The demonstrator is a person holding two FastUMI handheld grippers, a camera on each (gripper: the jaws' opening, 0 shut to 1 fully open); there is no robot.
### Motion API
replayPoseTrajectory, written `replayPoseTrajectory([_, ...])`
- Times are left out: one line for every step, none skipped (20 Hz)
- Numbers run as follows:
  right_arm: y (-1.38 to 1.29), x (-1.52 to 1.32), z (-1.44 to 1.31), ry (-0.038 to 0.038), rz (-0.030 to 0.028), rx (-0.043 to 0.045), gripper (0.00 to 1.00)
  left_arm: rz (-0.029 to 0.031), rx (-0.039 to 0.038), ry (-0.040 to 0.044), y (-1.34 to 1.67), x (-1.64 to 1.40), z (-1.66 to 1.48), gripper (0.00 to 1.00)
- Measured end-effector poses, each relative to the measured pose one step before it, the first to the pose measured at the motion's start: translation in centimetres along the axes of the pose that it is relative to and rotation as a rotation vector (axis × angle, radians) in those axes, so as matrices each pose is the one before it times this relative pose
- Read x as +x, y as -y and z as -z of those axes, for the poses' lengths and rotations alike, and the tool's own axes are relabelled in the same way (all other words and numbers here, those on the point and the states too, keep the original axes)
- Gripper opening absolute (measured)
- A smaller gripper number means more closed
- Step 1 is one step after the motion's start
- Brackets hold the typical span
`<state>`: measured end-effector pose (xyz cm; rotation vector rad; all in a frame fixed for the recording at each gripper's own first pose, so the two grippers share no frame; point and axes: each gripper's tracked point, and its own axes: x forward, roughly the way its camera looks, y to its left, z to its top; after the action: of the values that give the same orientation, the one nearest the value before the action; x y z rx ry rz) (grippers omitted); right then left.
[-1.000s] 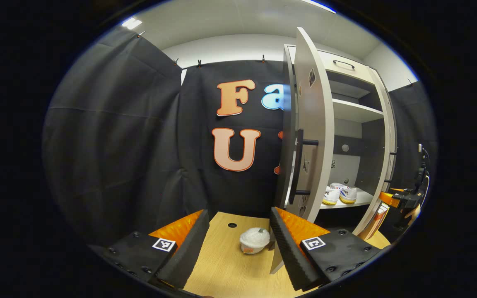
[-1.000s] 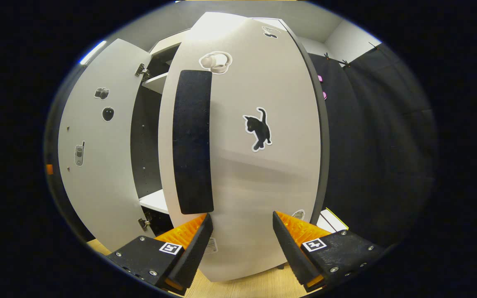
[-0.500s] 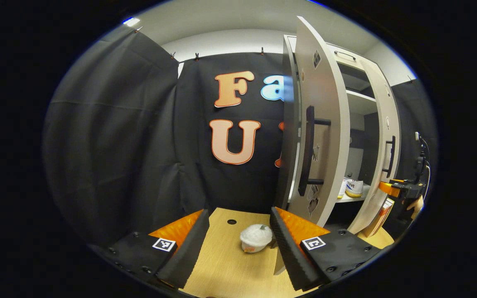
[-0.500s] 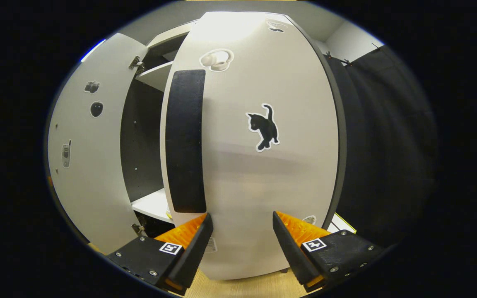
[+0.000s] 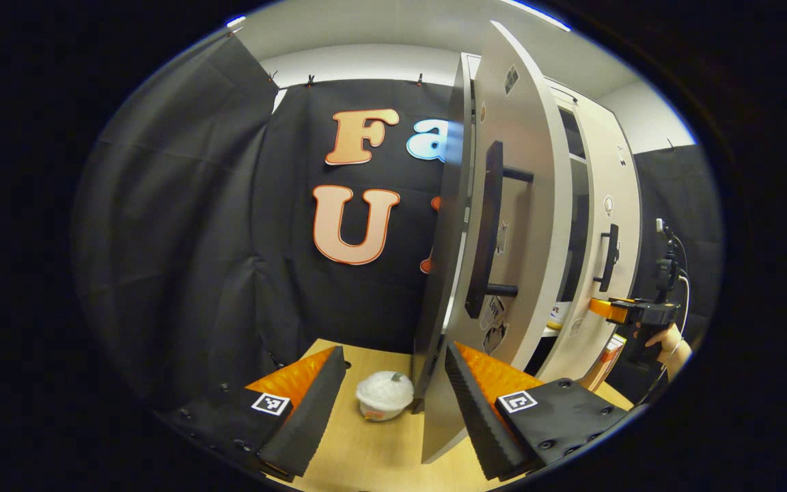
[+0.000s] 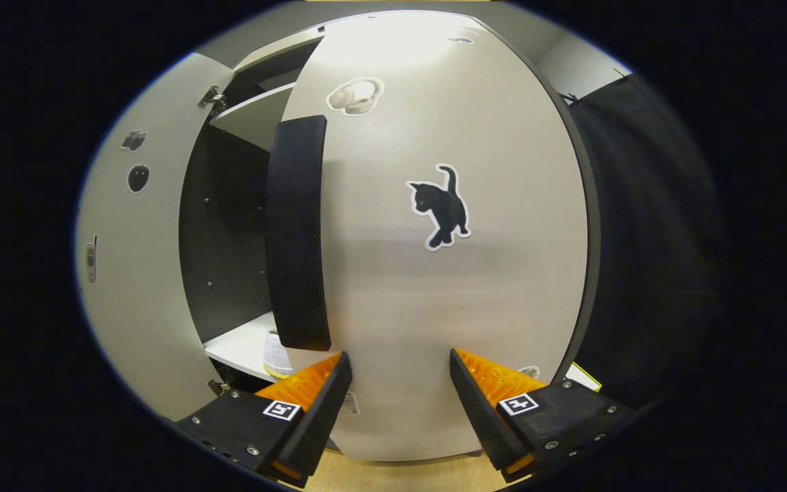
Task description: Grab one shoe with the right hand and put it into the shoe cabinet, grab the other shoe with the left hand and put it into the shoe cabinet; then close the right door with the right hand and the left door with the left hand.
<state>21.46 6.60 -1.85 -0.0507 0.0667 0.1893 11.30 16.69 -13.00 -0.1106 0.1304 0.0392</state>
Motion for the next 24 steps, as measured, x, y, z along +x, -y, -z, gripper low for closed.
replayPoseTrajectory([-0.022, -0.026, -0.041, -0.00015, 0.00305, -0.01046, 0.9, 0.00087, -0.00429, -0.00543, -0.025, 0.253, 0.201, 0.95])
replayPoseTrajectory([-0.012, 0.074, 0.015, -0.0018, 0.0062, -0.0057, 0.9, 0.00087, 0.00079, -0.00536, 0.032, 0.201, 0.187, 0.95])
replayPoseTrajectory([0.004, 0.037, -0.007, -0.00046, 0.00583, -0.00592, 0.9, 0.0014, 0.00245, -0.00494, 0.099, 0.253, 0.203, 0.95])
replayPoseTrajectory([-0.032, 0.037, 0.048, -0.00019, 0.00592, -0.00866, 0.9, -0.00097, 0.00694, -0.00563, 0.058, 0.325, -0.012, 0.95])
replayPoseTrajectory([0.031, 0.019, 0.041, -0.00241, 0.00476, -0.00877, 0.9, 0.00619, 0.01545, 0.00462, 0.189, 0.143, 0.06, 0.95])
replayPoseTrajectory([-0.106, -0.105, 0.033, -0.00455, 0.00059, -0.00411, 0.9, 0.00147, 0.01625, 0.00707, 0.126, -0.033, -0.122, 0.95])
replayPoseTrajectory([-0.001, -0.089, 0.003, -0.00448, 0.00324, -0.00096, 0.9, 0.00486, 0.01183, -0.00211, 0.221, 0.135, 0.06, 0.95])
replayPoseTrajectory([0.116, -0.002, -0.036, -0.00166, 0.00566, -0.00069, 0.9, 0.01144, 0.00373, 0.00061, 0.359, 0.143, 0.039, 0.95])
replayPoseTrajectory([0.033, -0.231, -0.034, -0.00142, 0.00155, -0.00186, 0.9, 0.00818, -0.0018, 0.00114, 0.379, 0.212, 0.101, 0.95])
replayPoseTrajectory([0.063, -0.3, -0.092, 0.00193, 0.00055, -0.00281, 0.9, -0.00642, 0.00442, 0.00373, -0.073, -0.026, -0.089, 0.95])
replayPoseTrajectory([0.105, -0.446, -0.231, 0.00671, 0.00117, -0.00539, 0.91, -0.00037, 0.00049, 0.0029, -0.148, 0.184, -0.075, 0.95])
replayPoseTrajectory([0.234, -0.555, -0.202, 0.00722, 0.00275, -0.00779, 0.91, 0.00279, -0.0102, 0.0016, 0.038, -0.087, -0.013, 0.96])
replayPoseTrajectory([0.266, -0.57, -0.173, 0.00604, 0.00453, -0.0073, 0.91, 0.00782, -0.01591, -0.00115, 0.104, -0.15, 0.15, 0.94])
replayPoseTrajectory([0.298, -0.467, -0.167, 0.00461, 0.00431, -0.00463, 0.91, 0.012, -0.01854, 0.00133, 0.259, -0.087, -0.037, 0.94])
replayPoseTrajectory([0.273, -0.466, -0.167, 0.00458, 0.00366, -0.00065, 0.91, 0.01454, -0.01732, 0.00976, 0.323, -0.038, -0.186, 0.95])
replayPoseTrajectory([0.358, -0.399, -0.091, 0.0027, 0.00543, 0.0023, 0.91, 0.00987, -0.01242, 0.01295, 0.477, -0.16, -0.356, 0.95])
replayPoseTrajectory([0.391, -0.441, -0.122, 0.00294, 0.00677, 0.00229, 0.91, 0.00244, -0.00093, 0.01094, 0.124, -0.083, -0.191, 0.94])
replayPoseTrajectory([0.382, -0.471, -0.08, 0.00239, 0.006, 0.00139, 0.91, -0.00041, 0.0119, -0.00013, 0.135, -0.087, 0.081, 0.94])
replayPoseTrajectory([0.393, -0.428, -0.108, 0.00282, 0.00432, 0.0036, 0.91, 0.00177, 0.00886, 0.01327, 0.297, 0.077, -0.126, 0.95])
replayPoseTrajectory([0.384, -0.425, -0.043, 0.0015, 0.005, 0.00389, 0.91, 0.00244, 0.00774, 0.00137, 0.422, -0.079, 0.063, 0.95])
replayPoseTrajectory([0.415, -0.459, -0.051, 0.00157, 0.00442, 0.00297, 0.91, 0.00471, -0.00384, -0.00255, 0.38, 0.199, 0.094, 0.94])
replayPoseTrajectory([0.399, -0.474, -0.046, 0.00056, 0.00466, 0.00103, 0.91, 0.01025, -0.00938, -0.00808, 0.375, 0.167, 0.19, 0.94])
replayPoseTrajectory([0.394, -0.53, 0.013, 0.00145, 0.00237, 0.00204, 0.91, 0.01124, -0.01127, -0.00884, 0.601, 0.21, 0.212, 0.95])
replayPoseTrajectory([0.315, -0.49, -0.067, 0.00314, 0.00179, 0.00214, 0.91, 0.0107, -0.00945, -0.00254, 0.559, 0.05, 0.188, 0.94])
